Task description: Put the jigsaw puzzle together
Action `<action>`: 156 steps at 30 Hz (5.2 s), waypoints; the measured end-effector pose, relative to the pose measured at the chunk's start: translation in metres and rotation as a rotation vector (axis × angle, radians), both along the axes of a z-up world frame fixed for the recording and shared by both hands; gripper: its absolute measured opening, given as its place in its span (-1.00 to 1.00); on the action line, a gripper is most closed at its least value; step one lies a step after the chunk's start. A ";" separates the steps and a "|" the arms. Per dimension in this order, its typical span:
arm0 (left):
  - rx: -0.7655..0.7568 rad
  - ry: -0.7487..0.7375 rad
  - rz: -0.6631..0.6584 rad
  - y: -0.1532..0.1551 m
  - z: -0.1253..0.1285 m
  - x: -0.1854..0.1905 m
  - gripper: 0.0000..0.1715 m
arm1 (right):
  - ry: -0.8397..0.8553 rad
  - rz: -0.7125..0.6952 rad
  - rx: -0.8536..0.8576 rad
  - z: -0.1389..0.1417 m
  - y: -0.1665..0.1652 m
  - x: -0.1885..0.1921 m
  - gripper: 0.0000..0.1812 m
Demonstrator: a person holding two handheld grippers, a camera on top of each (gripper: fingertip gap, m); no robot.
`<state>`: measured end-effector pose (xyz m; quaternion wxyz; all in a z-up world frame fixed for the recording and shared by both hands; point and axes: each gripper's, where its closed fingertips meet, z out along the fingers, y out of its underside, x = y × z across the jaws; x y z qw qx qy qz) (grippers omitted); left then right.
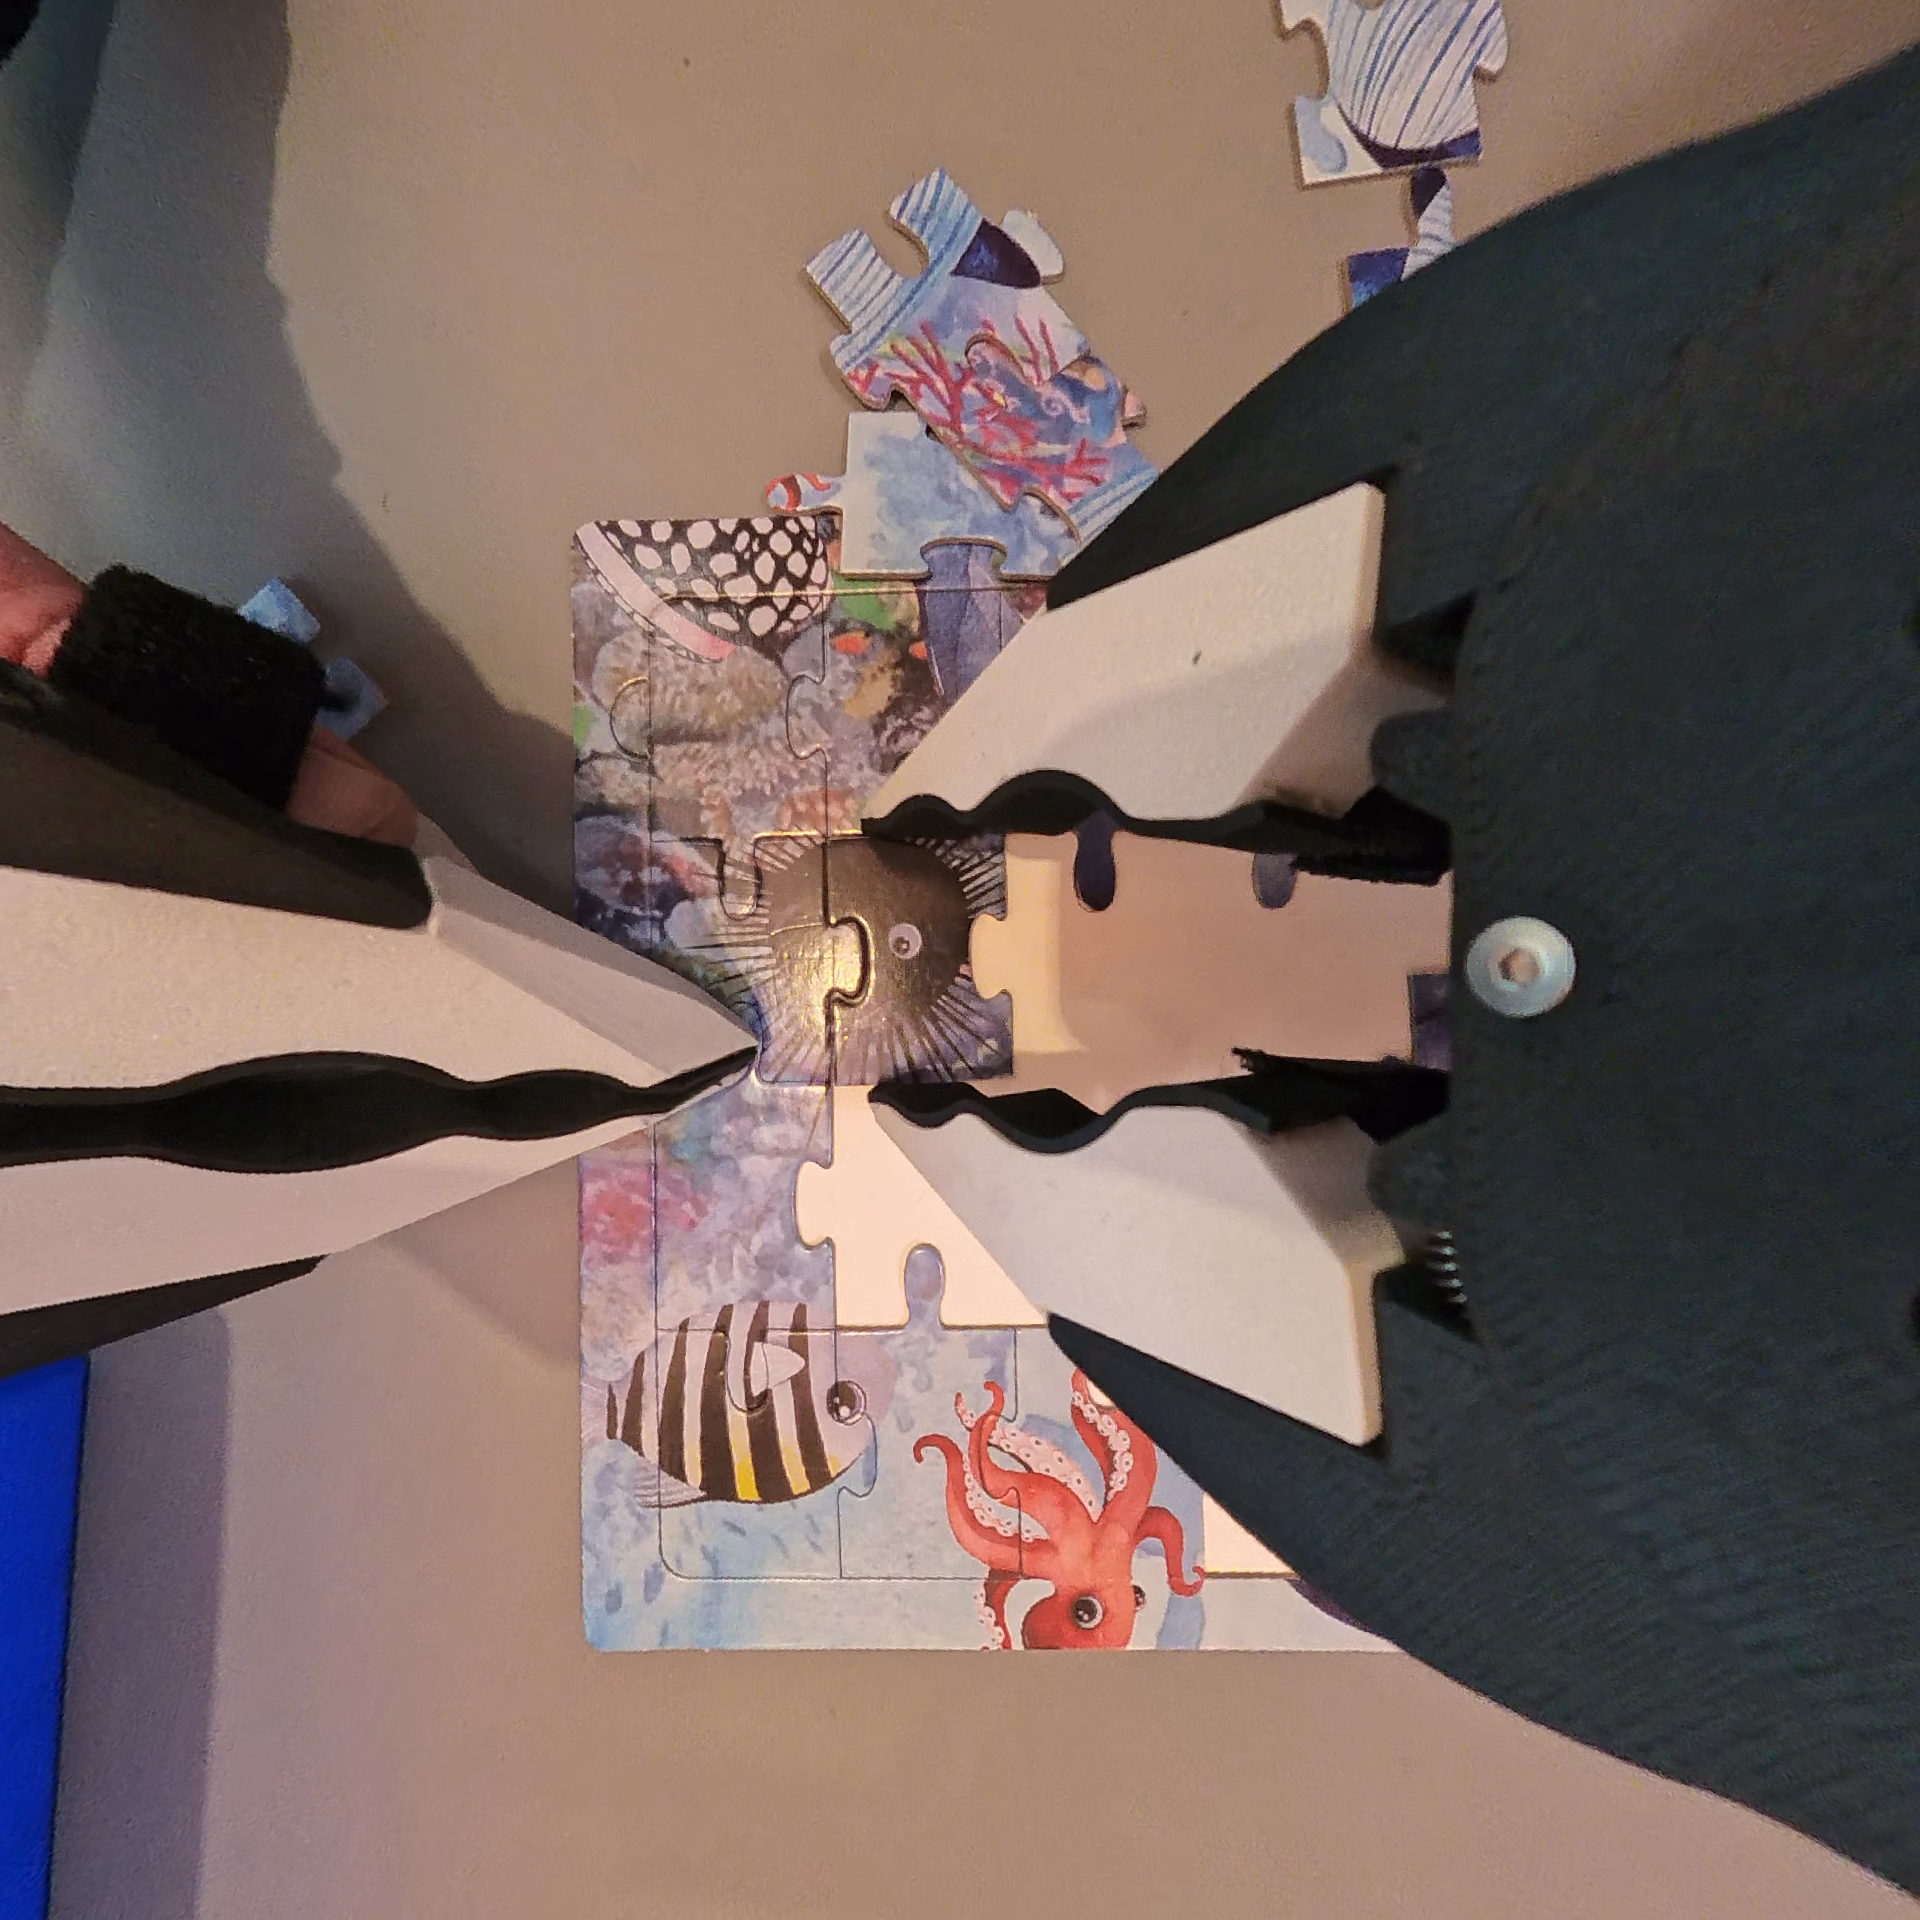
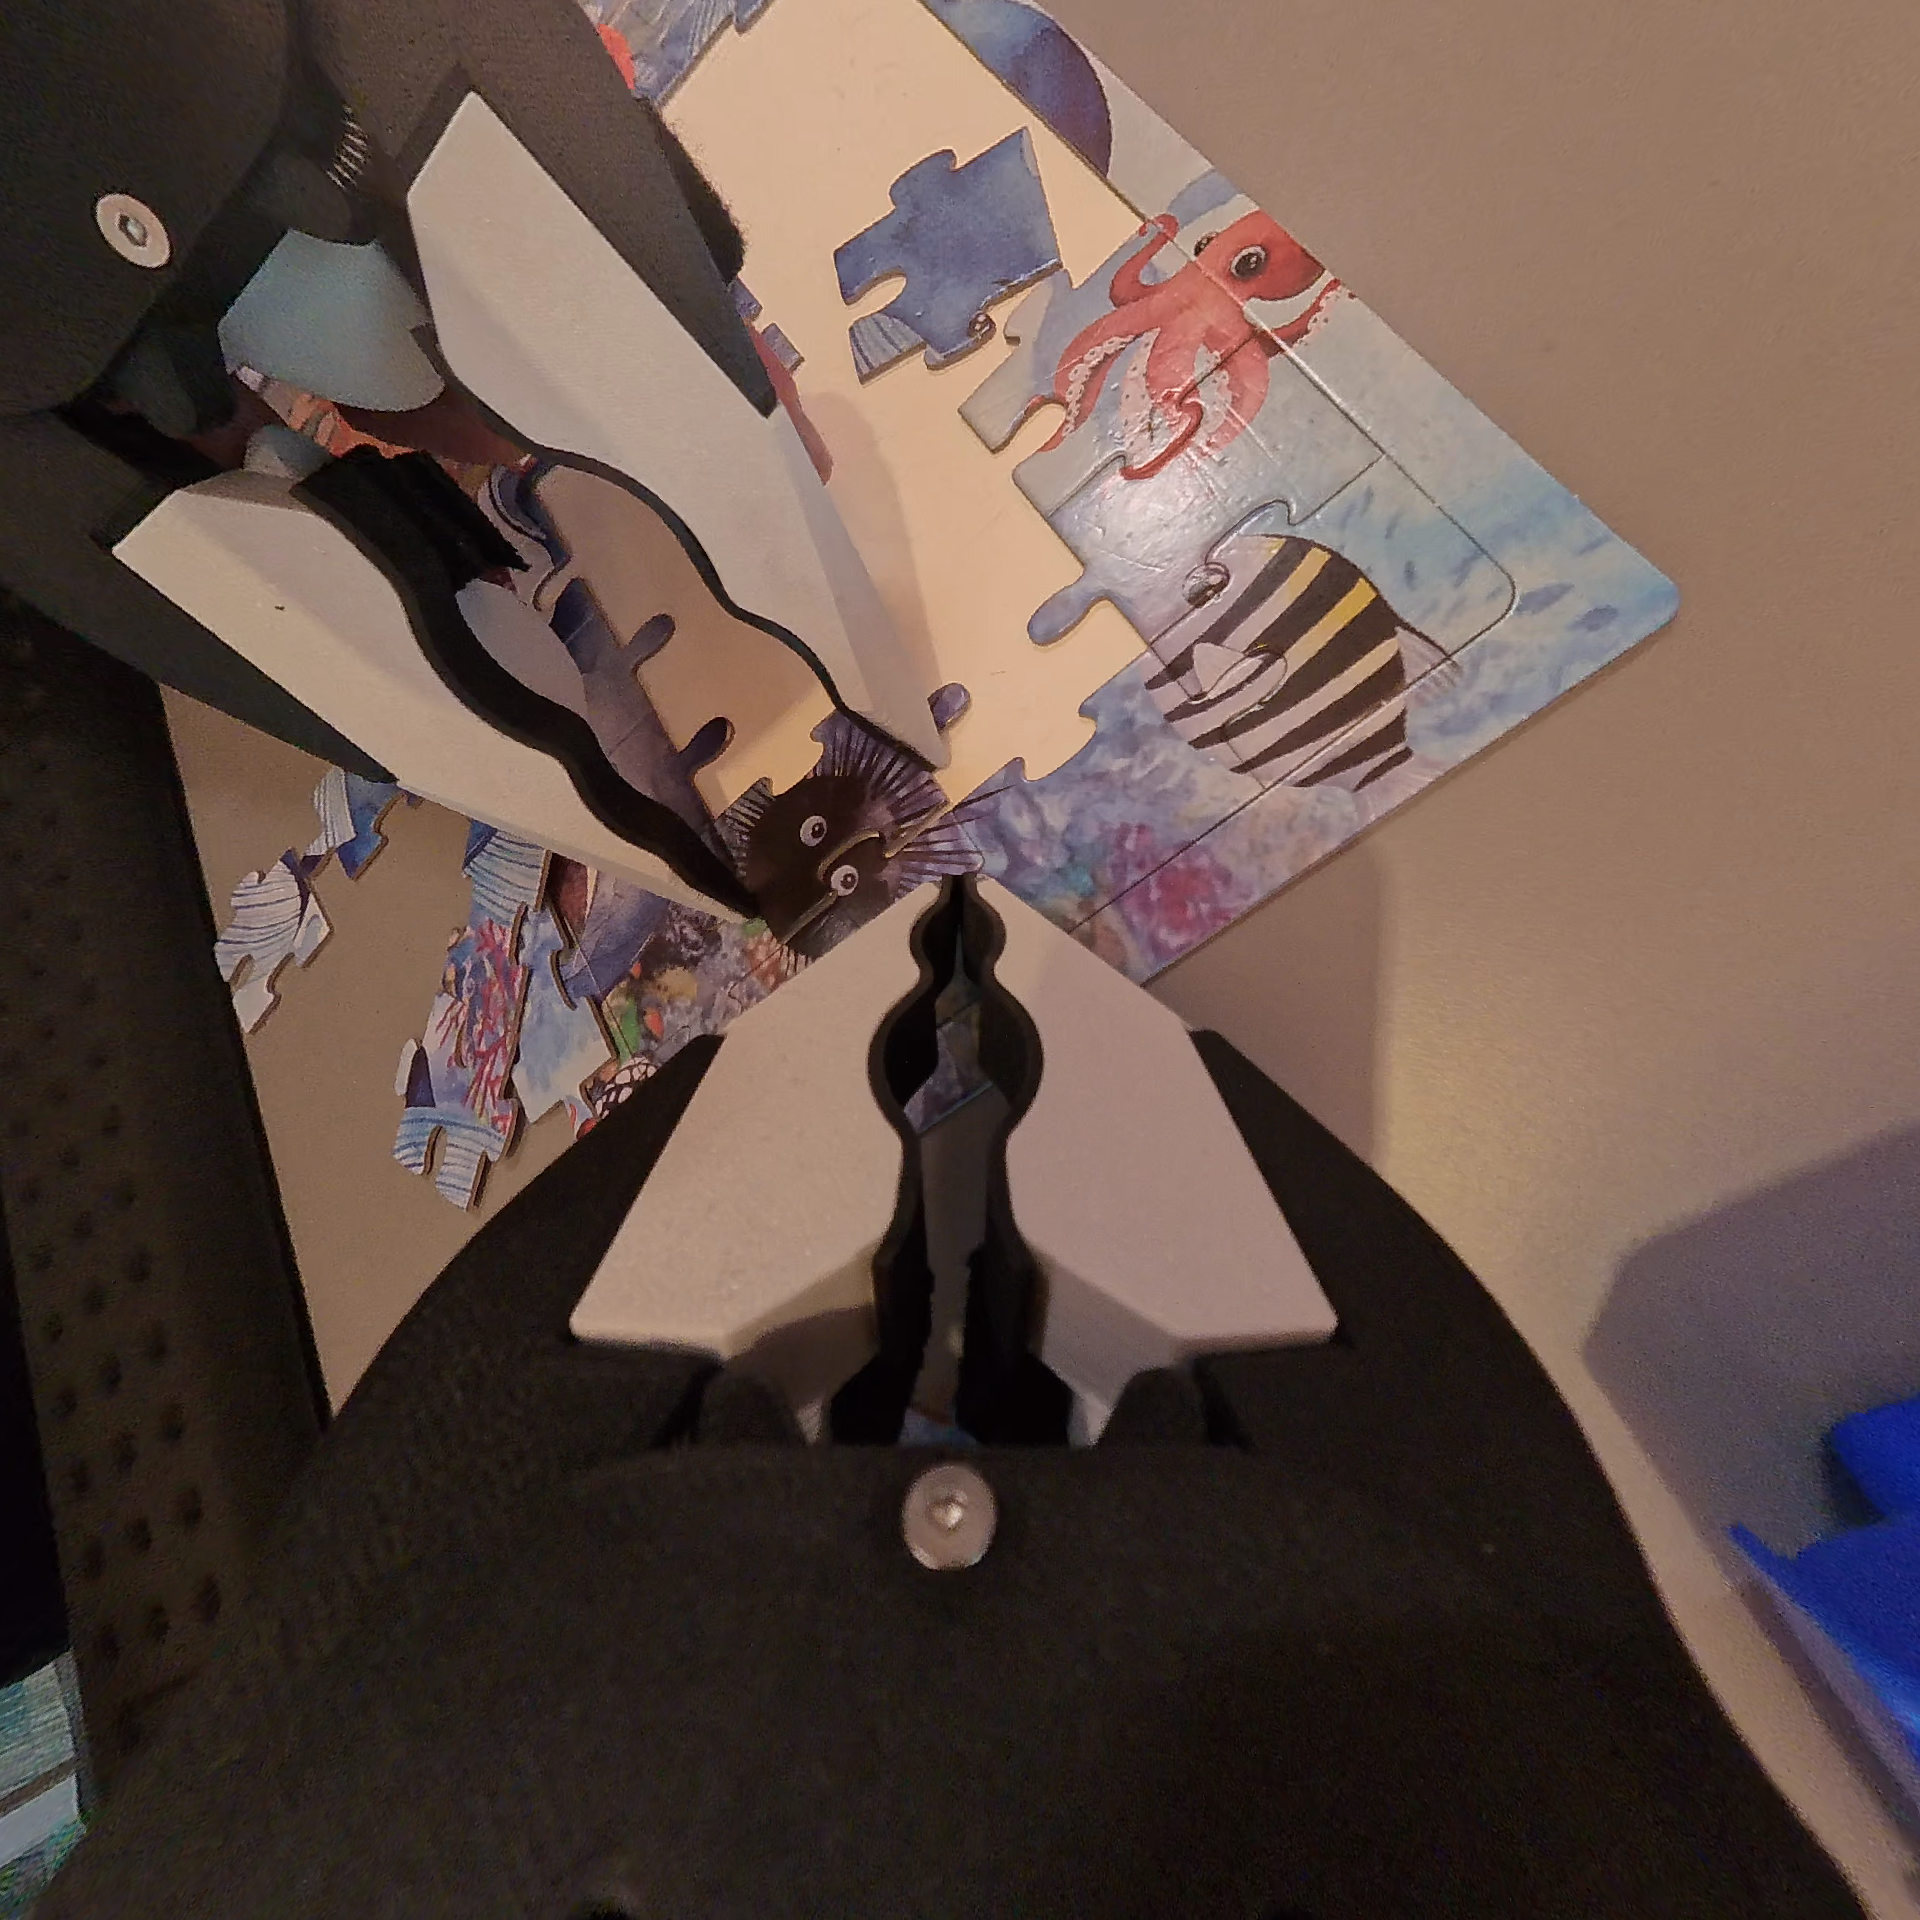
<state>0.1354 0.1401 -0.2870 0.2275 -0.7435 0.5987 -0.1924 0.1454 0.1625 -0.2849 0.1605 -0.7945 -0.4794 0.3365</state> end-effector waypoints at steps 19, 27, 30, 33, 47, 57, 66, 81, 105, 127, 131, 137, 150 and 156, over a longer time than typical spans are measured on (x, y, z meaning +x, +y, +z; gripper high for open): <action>0.065 -0.006 -0.023 0.000 0.001 -0.001 -0.82 | 0.005 0.009 0.002 0.002 -0.001 -0.002 -1.00; 0.103 -0.050 -0.019 0.002 0.017 0.006 -0.91 | 0.023 0.012 0.006 0.007 -0.002 -0.003 -1.00; 0.153 -0.010 0.001 0.009 0.025 -0.011 -0.85 | 0.039 0.017 0.013 0.011 -0.002 -0.004 -1.00; 0.169 0.030 0.038 0.012 0.035 -0.045 -0.72 | 0.048 0.017 0.019 0.013 -0.002 -0.005 -1.00; 0.076 0.116 0.116 0.006 0.001 -0.132 -0.43 | 0.062 0.026 0.027 0.012 -0.001 -0.006 -1.00; 0.011 0.054 0.090 -0.001 -0.002 -0.124 -0.47 | 0.079 0.026 0.022 0.015 -0.001 -0.005 -1.00; 0.057 0.052 0.107 0.000 -0.001 -0.126 -0.48 | 0.079 0.039 0.024 0.015 -0.003 -0.006 -1.00; 0.222 0.078 0.020 -0.005 0.024 -0.098 -0.48 | 0.089 0.050 0.036 0.017 -0.004 -0.007 -1.00; 0.228 0.119 -0.007 0.001 0.018 -0.077 -0.48 | 0.101 0.036 0.049 0.022 -0.001 -0.005 -1.00; 0.244 0.090 0.064 0.059 0.027 -0.062 -0.49 | 0.144 -0.040 0.093 0.035 0.014 0.000 -0.98; 0.198 0.108 0.075 0.080 0.015 -0.058 -0.48 | 0.145 -0.039 0.094 0.036 0.014 0.001 -0.98; 0.169 0.072 0.124 0.091 0.015 -0.058 -0.24 | 0.155 -0.042 0.095 0.038 0.015 0.002 -0.98; 0.136 -0.022 -0.171 -0.064 0.044 -0.031 -0.27 | 0.148 -0.036 0.090 0.035 0.013 0.000 -0.98; 0.199 0.126 -0.284 -0.090 0.013 -0.033 -0.35 | 0.144 -0.031 0.089 0.034 0.012 -0.001 -0.97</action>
